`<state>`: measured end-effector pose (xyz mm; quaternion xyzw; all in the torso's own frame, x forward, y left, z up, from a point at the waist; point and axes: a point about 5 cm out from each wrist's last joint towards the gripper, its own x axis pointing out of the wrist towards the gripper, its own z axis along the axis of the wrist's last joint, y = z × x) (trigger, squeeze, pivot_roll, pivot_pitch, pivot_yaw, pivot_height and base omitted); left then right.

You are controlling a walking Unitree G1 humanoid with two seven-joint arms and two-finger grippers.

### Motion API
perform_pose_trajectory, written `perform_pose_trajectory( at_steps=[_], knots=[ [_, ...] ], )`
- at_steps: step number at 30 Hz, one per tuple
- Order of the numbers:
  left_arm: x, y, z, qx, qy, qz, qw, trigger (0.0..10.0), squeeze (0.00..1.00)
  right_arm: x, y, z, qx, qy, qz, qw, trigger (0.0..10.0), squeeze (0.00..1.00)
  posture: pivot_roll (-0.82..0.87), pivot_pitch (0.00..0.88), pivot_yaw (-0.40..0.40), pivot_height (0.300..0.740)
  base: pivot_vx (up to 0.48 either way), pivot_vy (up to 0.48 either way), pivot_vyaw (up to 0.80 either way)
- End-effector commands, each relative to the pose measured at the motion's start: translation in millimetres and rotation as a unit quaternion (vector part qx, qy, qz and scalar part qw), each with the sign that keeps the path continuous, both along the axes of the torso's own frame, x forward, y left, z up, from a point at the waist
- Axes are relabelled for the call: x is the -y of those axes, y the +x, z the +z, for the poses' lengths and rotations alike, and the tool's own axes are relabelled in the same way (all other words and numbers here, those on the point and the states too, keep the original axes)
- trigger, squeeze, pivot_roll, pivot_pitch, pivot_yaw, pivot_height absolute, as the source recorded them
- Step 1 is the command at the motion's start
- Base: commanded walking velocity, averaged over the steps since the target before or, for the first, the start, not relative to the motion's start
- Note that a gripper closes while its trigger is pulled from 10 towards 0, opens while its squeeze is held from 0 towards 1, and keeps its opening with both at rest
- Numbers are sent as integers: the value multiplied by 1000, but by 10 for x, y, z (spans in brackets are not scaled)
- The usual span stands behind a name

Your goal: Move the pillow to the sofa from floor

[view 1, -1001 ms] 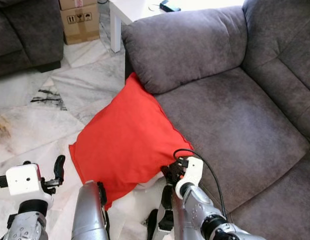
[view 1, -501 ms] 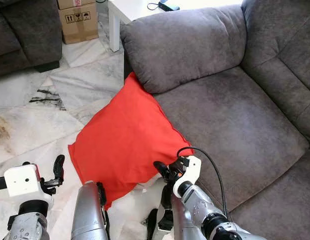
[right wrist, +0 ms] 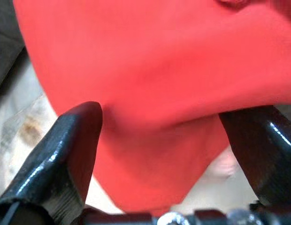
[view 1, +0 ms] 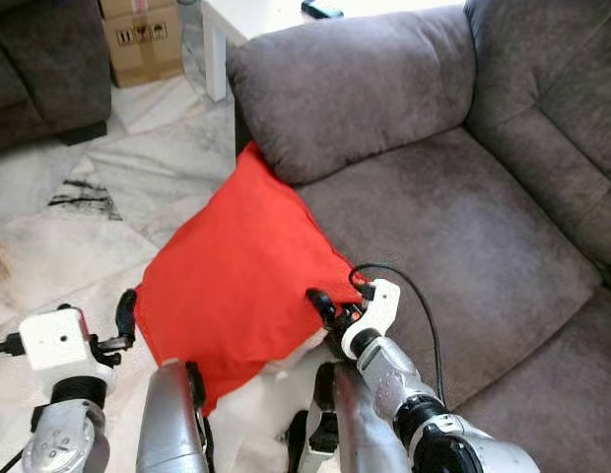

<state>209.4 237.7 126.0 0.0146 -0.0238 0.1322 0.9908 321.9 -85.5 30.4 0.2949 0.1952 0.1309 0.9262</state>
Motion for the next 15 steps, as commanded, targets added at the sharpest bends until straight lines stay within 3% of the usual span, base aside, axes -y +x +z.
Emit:
perform_pose_trajectory(
  at_steps=[1, 2, 3, 12, 15],
  knots=[
    [0, -5, -132, -22, 5, -1, 1000, 10000, 0, 317, -56, -111, -13, -42, -41, 998, 10000, 0, 265, 215, -256, 603, 0, 0, 0],
    [0, -5, -132, -22, 5, -1, 1000, 10000, 0, 317, -56, -111, -13, -42, -41, 998, 10000, 0, 265, 215, -256, 603, 0, 0, 0],
    [-8, 46, -181, -27, 6, -5, 1000, 10000, 0, 516, -58, -119, -11, -60, -67, 996, 10000, 0, 266, 181, -250, 603, 0, 0, 0],
    [-26, 202, -267, -30, 16, -21, 999, 10000, 0, 973, -92, -90, 14, -108, -138, 984, 10000, 0, 257, 15, -200, 603, 0, 0, 0],
    [-15, 236, -268, -27, 16, -27, 999, 10000, 0, 989, -88, -74, 22, -111, -140, 984, 10000, 0, 255, 5, -196, 603, 0, 0, 0]
  ],
)
